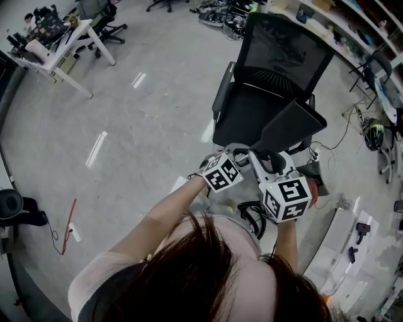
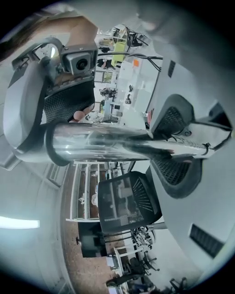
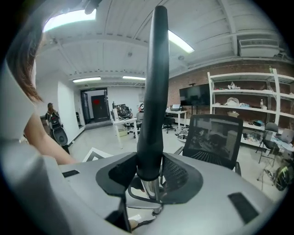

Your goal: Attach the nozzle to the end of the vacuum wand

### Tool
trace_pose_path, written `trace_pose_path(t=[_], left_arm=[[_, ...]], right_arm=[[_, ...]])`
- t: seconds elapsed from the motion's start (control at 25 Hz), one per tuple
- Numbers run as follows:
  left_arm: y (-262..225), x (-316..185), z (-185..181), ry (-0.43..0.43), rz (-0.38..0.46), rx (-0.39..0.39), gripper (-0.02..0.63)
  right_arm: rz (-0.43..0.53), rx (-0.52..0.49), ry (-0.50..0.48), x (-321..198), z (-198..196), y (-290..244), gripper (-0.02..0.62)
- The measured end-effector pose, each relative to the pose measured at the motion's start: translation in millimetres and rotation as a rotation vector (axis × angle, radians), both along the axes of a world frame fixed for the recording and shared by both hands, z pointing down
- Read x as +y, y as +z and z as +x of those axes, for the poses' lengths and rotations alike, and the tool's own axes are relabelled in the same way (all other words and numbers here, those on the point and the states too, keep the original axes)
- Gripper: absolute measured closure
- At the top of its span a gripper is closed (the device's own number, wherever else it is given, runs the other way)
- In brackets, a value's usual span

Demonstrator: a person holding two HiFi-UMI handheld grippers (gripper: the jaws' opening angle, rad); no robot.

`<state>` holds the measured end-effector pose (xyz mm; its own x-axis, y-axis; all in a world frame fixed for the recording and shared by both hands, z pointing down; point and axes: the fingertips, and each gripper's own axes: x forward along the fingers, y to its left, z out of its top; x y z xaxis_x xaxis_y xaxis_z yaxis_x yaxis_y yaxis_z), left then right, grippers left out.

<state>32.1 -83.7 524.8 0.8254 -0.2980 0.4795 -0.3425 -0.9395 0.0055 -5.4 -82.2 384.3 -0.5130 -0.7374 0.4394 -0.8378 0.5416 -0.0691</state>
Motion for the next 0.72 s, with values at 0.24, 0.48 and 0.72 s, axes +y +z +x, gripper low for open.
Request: trace_pose_path(t=[0.24, 0.48, 0.72], left_arm=[[-0.7, 1.9, -2.7, 0.021, -0.008, -0.002, 0.449], [1.0, -3.7, -5.1, -0.014, 0.01, -0.017, 0.449], [1.2, -6.8, -6.0, -0.058, 0.027, -0.028, 0.449]], right_arm=[[-0.011, -0.05, -0.067, 0.1, -5.2, -0.9, 0.426], [0.064, -0.054, 0.148, -5.4, -2.6, 1.2, 0.422], [0.073, -0.072, 0.316, -6.9, 0.2, 1.5, 0.423]])
